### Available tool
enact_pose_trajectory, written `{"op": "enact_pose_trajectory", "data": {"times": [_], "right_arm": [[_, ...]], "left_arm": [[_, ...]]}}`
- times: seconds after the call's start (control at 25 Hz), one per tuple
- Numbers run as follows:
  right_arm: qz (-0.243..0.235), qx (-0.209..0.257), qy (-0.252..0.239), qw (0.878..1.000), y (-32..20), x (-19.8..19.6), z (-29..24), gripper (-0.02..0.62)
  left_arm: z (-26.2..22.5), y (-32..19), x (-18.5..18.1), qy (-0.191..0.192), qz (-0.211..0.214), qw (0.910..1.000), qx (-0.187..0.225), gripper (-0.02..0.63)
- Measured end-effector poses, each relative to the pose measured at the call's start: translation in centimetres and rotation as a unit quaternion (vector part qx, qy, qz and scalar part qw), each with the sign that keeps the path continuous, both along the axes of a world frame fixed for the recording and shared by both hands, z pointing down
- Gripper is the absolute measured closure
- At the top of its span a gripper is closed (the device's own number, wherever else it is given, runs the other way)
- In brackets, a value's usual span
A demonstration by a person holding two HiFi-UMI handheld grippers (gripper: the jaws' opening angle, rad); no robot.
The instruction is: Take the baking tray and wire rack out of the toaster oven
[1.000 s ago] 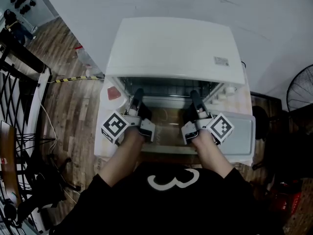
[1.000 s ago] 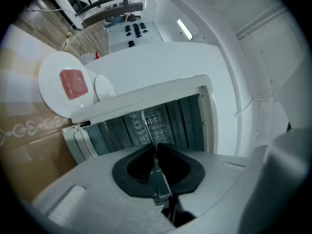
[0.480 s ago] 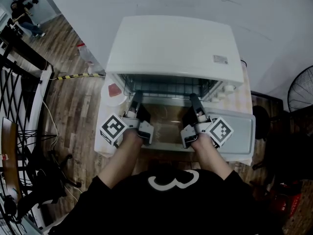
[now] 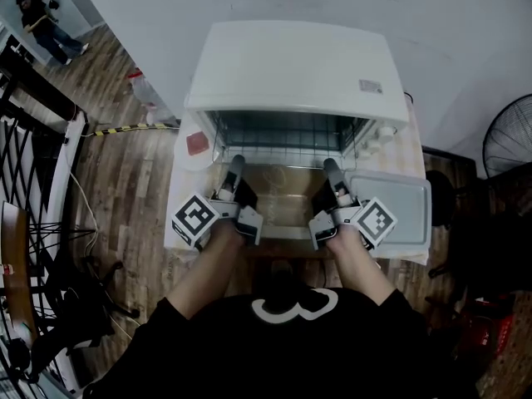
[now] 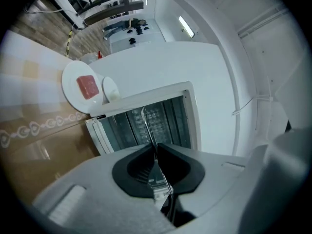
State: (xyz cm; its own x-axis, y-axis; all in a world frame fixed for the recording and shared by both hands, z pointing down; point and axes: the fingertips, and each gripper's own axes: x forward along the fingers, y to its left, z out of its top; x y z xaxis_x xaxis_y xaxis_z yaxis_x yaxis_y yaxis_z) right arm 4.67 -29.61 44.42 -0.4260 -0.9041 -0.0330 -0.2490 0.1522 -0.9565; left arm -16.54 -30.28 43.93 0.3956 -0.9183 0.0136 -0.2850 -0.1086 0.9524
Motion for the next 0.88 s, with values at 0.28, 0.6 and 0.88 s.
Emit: {"op": "enact_pose_trajectory", "data": {"times": [0.28,0.6,0.88], "right_arm": [[0.007,0.003,0.008,1.000,3.8,-0.5,-0.4,0.557],[0.012,0.004,0.023,1.000,5.1,-0.2,-0.3,0.557],[0.016,0.005,0.041,0.999,7.0,-0.2,-0.4,0.557]], "left_arm": [[-0.4,3.7,-0.4,-0.003,0.009,1.0000,0.003,0.574],[-0.5,5.0,-0.1,-0.015,0.014,0.9998,0.004,0.572],[-0.8,6.8,-0.3,-0.028,0.021,0.9994,0.007,0.571]]}}
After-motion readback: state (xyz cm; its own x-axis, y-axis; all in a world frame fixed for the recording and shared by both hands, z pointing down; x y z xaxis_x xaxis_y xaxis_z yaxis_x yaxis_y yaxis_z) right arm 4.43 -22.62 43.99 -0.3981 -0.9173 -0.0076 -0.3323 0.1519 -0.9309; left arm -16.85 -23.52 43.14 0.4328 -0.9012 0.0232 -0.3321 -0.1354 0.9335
